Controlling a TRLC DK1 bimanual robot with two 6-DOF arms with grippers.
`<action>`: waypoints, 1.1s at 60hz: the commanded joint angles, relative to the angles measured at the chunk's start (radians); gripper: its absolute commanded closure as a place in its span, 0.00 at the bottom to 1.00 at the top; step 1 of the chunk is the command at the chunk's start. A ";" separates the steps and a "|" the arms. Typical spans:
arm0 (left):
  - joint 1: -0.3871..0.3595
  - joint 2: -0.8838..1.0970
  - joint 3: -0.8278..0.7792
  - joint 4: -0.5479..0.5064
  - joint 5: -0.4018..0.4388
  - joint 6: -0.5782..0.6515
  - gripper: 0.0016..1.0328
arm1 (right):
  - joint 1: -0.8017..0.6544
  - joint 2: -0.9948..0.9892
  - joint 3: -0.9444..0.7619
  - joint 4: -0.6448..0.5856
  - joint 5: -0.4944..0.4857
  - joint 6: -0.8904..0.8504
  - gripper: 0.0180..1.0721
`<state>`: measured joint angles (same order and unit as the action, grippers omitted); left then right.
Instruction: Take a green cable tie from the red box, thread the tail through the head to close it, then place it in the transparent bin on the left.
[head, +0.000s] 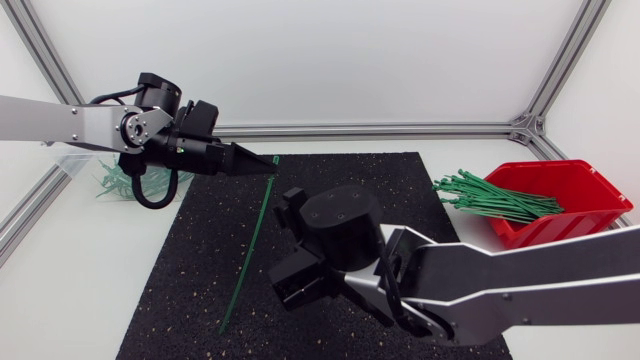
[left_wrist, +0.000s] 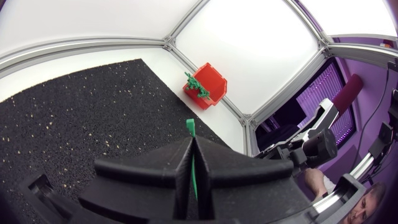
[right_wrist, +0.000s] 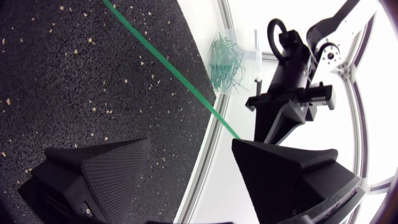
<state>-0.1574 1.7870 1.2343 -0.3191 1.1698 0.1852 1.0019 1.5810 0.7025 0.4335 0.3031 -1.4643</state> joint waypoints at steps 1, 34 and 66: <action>0.001 0.049 0.060 -0.063 0.022 0.065 0.97 | 0.023 0.050 -0.032 0.045 -0.012 -0.090 0.10; -0.011 0.186 0.258 -0.302 0.039 0.145 0.97 | 0.122 0.231 -0.005 0.198 -0.068 -0.191 0.14; -0.019 0.255 0.324 -0.494 0.051 0.280 0.97 | 0.179 0.332 0.040 0.318 -0.096 -0.226 0.44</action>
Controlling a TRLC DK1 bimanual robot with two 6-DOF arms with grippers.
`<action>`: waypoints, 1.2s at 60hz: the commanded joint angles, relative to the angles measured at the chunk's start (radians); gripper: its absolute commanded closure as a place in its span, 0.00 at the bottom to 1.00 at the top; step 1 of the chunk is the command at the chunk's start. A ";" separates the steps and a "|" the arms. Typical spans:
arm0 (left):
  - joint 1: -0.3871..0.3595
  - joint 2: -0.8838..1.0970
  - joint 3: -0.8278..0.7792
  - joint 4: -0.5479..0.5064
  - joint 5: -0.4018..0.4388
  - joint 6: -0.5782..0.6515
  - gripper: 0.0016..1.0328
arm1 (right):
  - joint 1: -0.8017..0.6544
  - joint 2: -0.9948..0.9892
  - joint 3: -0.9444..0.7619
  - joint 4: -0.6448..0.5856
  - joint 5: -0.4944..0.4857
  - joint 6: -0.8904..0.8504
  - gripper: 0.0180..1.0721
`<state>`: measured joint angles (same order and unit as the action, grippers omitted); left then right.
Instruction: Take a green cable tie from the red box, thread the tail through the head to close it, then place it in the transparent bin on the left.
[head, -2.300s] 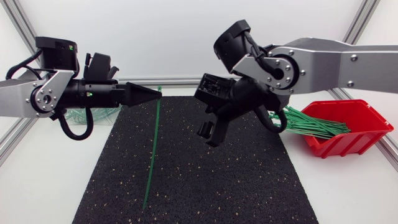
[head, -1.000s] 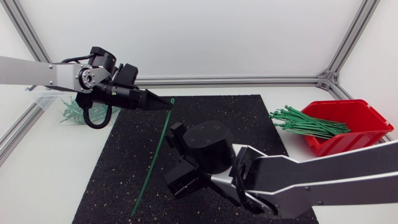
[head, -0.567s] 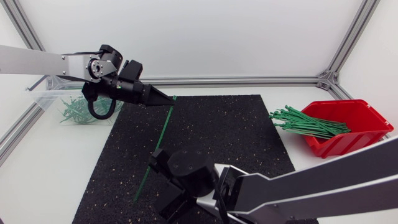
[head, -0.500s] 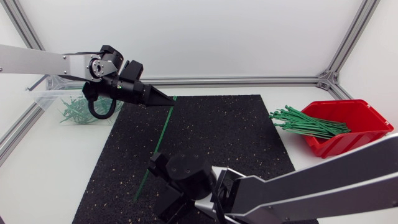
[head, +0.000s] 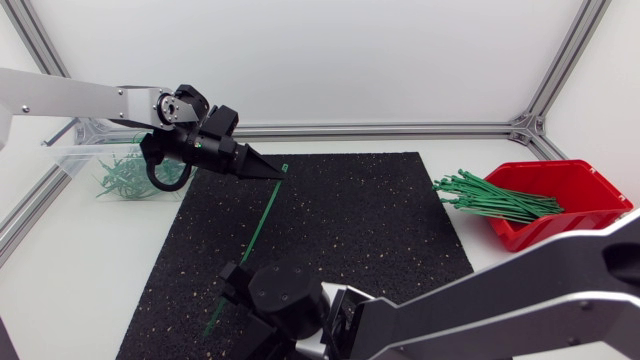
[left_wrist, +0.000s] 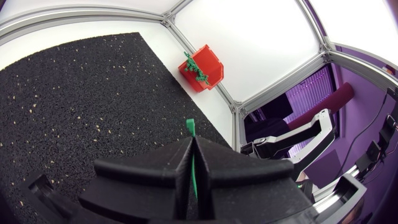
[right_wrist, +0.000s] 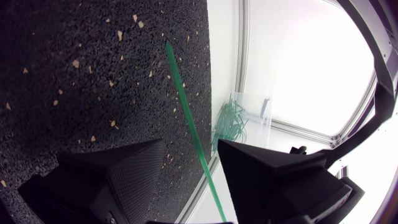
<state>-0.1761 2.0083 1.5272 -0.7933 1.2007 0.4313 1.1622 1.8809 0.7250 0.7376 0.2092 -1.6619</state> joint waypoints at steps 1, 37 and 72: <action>0.000 0.035 0.033 -0.021 0.022 0.034 0.97 | 0.022 0.038 0.019 0.020 -0.002 -0.029 0.47; 0.009 0.056 0.053 -0.099 0.046 0.110 0.97 | 0.070 0.152 0.050 0.152 0.016 -0.029 0.58; 0.024 0.056 0.082 -0.175 0.057 0.167 0.97 | 0.096 0.141 -0.004 0.163 -0.002 -0.048 0.58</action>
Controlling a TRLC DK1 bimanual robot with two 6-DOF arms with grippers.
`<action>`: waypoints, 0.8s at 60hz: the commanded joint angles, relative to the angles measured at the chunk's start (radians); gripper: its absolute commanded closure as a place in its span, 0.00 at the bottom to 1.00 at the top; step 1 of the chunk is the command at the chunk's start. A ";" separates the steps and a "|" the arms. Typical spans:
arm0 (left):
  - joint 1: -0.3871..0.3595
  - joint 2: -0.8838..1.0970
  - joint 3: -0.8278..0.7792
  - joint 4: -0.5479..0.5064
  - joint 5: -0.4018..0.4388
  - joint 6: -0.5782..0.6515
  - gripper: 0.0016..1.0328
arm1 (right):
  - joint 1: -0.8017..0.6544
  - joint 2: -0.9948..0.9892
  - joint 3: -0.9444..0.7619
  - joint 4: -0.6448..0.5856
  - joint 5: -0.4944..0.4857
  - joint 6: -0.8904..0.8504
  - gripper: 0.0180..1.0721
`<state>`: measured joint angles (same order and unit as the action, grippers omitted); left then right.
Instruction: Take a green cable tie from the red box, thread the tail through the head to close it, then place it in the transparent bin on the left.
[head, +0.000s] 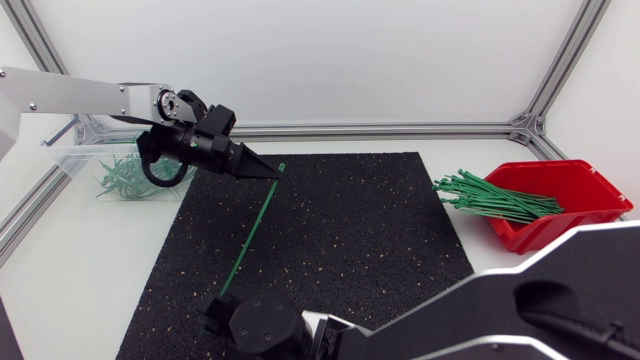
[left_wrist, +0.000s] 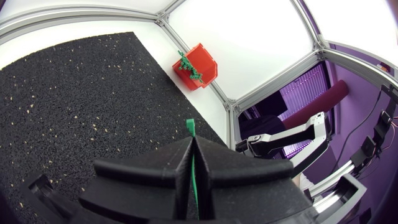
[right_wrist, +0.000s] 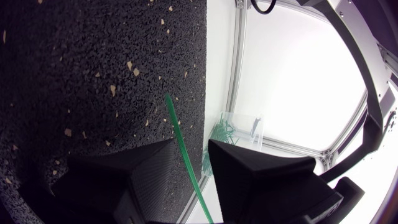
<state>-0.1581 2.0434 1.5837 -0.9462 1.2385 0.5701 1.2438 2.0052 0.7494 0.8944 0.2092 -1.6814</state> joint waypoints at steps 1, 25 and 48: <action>0.006 0.021 0.025 -0.023 0.019 0.028 0.97 | 0.014 0.017 -0.027 0.008 -0.002 -0.029 0.58; 0.000 0.028 0.035 -0.100 0.021 0.103 0.97 | 0.017 0.033 -0.012 0.028 -0.007 -0.029 0.60; -0.006 0.029 0.032 -0.109 0.024 0.116 0.97 | 0.017 0.055 -0.002 0.029 -0.004 -0.040 0.78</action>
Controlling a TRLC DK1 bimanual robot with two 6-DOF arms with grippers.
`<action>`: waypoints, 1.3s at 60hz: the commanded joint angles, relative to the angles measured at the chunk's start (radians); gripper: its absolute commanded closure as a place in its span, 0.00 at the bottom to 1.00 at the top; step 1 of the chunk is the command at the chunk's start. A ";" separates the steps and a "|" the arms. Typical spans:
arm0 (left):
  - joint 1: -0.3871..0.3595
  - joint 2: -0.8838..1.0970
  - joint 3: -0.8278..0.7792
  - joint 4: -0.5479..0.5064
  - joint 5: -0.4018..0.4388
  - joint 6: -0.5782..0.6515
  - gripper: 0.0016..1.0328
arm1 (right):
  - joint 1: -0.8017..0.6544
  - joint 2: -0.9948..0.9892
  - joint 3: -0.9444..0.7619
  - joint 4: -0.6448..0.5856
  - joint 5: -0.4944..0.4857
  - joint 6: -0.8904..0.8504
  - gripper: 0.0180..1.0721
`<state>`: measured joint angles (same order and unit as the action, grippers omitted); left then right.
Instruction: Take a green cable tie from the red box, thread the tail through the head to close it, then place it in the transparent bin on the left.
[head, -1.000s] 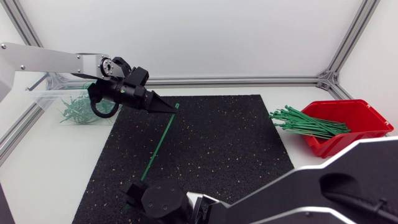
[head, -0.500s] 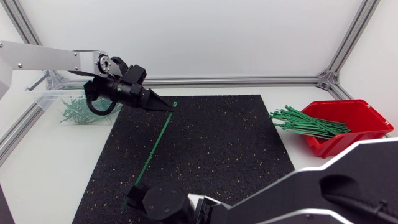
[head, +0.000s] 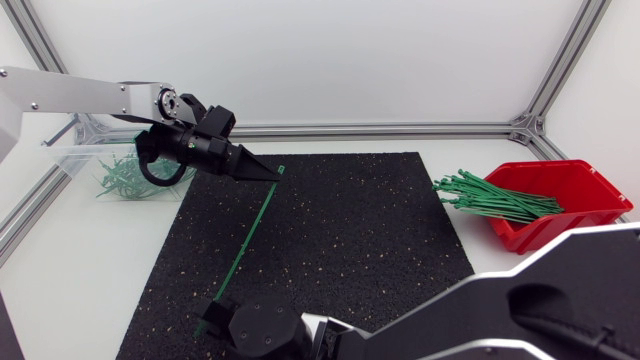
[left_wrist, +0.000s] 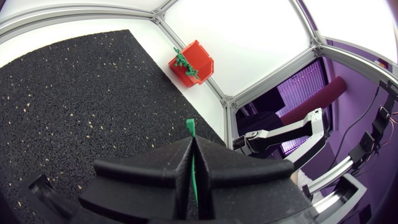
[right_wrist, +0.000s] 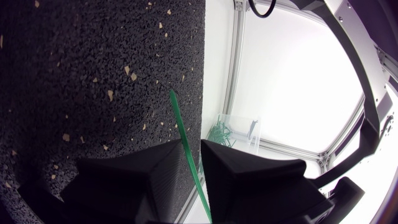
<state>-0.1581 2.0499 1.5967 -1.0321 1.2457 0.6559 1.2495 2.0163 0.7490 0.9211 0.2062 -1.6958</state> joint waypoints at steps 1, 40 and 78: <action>-0.006 0.023 0.019 -0.025 0.017 0.030 0.97 | 0.011 0.045 -0.002 0.002 0.001 -0.025 0.78; -0.011 0.023 0.006 -0.034 0.018 0.048 0.97 | 0.013 0.039 0.013 0.002 0.001 -0.022 0.90; 0.017 -0.039 -0.103 -0.028 0.126 0.212 0.97 | -0.065 -0.237 0.253 -0.650 -0.097 0.550 0.95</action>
<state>-0.1566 2.0483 1.5269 -1.0500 1.3365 0.8173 1.2224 1.8462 0.9325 0.3794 0.1368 -1.3239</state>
